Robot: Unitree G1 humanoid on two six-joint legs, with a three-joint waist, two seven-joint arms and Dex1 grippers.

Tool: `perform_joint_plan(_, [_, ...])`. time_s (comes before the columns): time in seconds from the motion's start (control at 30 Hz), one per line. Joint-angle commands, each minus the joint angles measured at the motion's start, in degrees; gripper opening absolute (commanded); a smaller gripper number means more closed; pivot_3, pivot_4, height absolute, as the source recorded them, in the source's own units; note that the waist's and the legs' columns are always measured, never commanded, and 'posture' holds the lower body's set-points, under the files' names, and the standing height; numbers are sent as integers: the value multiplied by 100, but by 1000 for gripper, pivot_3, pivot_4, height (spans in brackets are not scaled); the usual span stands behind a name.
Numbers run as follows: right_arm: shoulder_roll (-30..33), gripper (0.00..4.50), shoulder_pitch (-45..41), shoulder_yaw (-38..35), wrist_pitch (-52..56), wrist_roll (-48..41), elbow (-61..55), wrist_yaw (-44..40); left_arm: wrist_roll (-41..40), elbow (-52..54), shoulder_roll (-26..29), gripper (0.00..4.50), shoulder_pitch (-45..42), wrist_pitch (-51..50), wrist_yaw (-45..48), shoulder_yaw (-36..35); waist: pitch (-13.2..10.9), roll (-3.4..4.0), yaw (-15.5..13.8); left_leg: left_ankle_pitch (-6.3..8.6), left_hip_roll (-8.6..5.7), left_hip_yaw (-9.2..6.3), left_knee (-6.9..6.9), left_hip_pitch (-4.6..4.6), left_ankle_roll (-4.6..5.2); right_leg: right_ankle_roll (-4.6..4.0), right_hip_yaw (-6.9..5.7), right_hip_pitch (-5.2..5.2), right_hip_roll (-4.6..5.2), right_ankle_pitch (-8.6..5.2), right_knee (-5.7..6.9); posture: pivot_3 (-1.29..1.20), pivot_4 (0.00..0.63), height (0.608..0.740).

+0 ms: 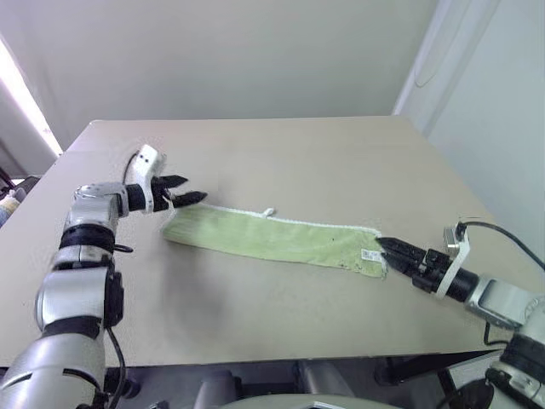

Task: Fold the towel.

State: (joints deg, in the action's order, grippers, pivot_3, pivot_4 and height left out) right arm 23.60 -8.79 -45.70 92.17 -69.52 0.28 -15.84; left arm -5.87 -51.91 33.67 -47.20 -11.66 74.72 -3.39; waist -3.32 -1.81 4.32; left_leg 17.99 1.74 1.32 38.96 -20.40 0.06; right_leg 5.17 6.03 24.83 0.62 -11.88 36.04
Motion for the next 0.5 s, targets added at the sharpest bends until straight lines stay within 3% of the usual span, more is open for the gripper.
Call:
perform_joint_plan(0.03, [-36,3912,122,92,33,-976,-159,336,-372,1122,-66,4500,262,-484,508,186,-1,0,10,0,0,0,2,0,0,0,0,0,0,0,1,0,0,712])
perform_joint_plan(0.2, [-319,3912,383,455,-463,-2079,-187,1294,-318,1429,-445,4500,387,-550,132,387,4,5,4,0,2,-5,10,8,0,0,1,-34,-3,2,3,0,0,712])
perform_joint_plan(0.5, [-520,3912,783,1357,-1887,-2870,69,3121,-121,1299,-775,4500,402,-80,-328,704,7,18,120,0,2,-5,5,1,0,1,1,-31,-3,1,-13,0,0,712])
